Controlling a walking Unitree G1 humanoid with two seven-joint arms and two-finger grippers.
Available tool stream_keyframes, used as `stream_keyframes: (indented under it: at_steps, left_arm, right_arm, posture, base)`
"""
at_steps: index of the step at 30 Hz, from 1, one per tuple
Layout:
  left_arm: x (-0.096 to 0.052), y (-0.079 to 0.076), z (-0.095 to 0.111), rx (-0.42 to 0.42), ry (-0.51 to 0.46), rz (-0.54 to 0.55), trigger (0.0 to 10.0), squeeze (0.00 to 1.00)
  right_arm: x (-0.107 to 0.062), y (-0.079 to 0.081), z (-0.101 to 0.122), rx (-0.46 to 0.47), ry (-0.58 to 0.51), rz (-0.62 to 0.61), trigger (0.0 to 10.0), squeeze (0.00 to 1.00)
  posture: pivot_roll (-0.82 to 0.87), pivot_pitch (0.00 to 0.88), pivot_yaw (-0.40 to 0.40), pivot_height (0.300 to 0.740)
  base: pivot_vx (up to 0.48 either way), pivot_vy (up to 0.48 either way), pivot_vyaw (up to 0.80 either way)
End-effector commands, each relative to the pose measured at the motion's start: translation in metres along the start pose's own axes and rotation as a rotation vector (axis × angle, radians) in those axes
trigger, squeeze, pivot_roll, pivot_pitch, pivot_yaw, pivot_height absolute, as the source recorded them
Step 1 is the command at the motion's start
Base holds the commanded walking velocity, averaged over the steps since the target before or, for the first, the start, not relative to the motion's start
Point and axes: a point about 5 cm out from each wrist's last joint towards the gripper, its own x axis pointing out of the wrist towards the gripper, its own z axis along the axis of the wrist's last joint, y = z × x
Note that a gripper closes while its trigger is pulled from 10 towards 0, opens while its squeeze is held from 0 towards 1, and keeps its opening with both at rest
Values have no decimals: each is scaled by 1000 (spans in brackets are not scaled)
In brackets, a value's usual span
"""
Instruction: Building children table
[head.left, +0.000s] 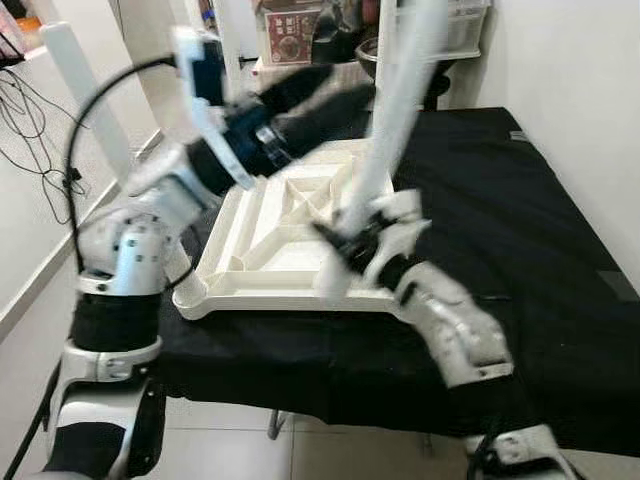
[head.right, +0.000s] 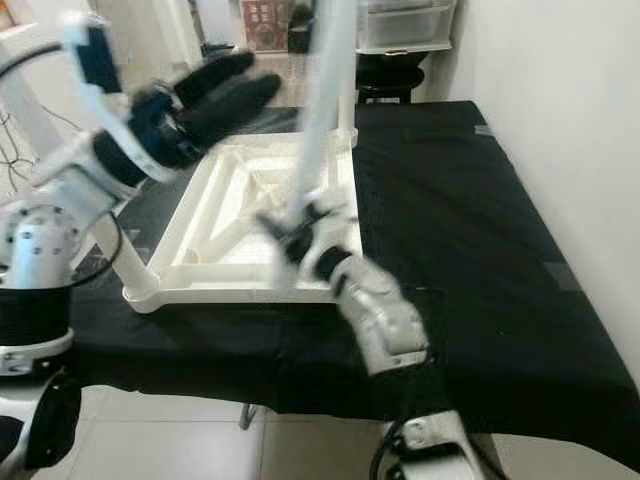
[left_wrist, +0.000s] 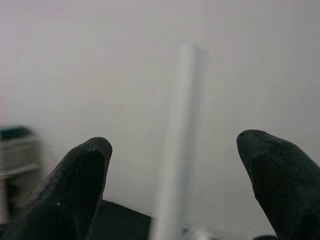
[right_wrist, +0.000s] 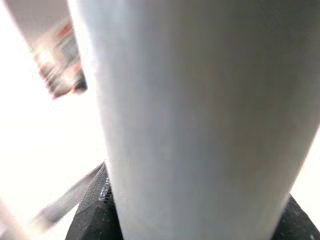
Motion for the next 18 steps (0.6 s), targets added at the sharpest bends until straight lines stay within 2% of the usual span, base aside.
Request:
stream_keyframes:
  at_steps: [1,3,6,7,8,9,11,12,14,15,16,17,18]
  left_arm:
    - [-9,5,4,26,-2,46,10000,1000]
    - [-17,9,3,16,-10,87,10000,1000]
    - [-19,9,3,10,-11,102,10000,1000]
    - [-22,11,-1,3,-5,144,10000,1000]
    - [-22,11,-1,3,-5,144,10000,1000]
    - [-25,12,-14,-5,26,212,10000,1000]
    - [-25,12,-14,-5,26,212,10000,1000]
    - [-30,12,-33,-22,68,292,10000,0]
    - [-44,3,-82,-35,196,448,10000,0]
    - [-44,3,-82,-35,196,448,10000,0]
    - [-51,-5,-102,-62,241,511,10000,0]
    - [-55,-11,-112,-81,264,548,10000,0]
    - [-55,-11,-112,-81,264,548,10000,0]
  right_arm:
    - [2,-7,7,66,-69,-78,0,0]
    - [1,-19,18,136,-143,-157,0,0]
    - [1,-21,21,147,-164,-174,0,0]
    - [1,-21,22,147,-170,-171,3490,0]
    - [1,-21,22,147,-170,-171,3490,0]
    - [1,-18,22,130,-175,-157,10000,0]
    - [1,-18,22,130,-175,-157,10000,0]
    - [0,-16,22,89,-172,-151,10000,0]
    - [2,-12,18,44,-150,-148,10000,0]
    - [2,-12,18,44,-150,-148,10000,0]
    - [2,-11,17,23,-141,-154,10000,0]
    - [3,-12,16,15,-139,-161,10000,0]
    - [3,-12,16,15,-139,-161,10000,0]
  posture:
    - [-35,90,42,740]
    - [-36,93,40,740]
    - [-36,94,39,740]
    - [-38,95,35,740]
    - [-38,95,35,740]
    - [-47,101,32,740]
    - [-47,101,32,740]
    - [-52,102,30,740]
    - [-55,110,26,740]
    - [-55,110,26,740]
    - [-55,113,24,740]
    - [-55,114,23,740]
    - [-55,114,23,740]
  base:
    - [0,0,0]
    - [0,0,0]
    - [0,0,0]
    - [0,0,0]
    - [0,0,0]
    - [0,0,0]
    - [0,0,0]
    - [0,0,0]
    - [0,0,0]
    - [0,0,0]
    - [0,0,0]
    - [0,0,0]
    - [0,0,0]
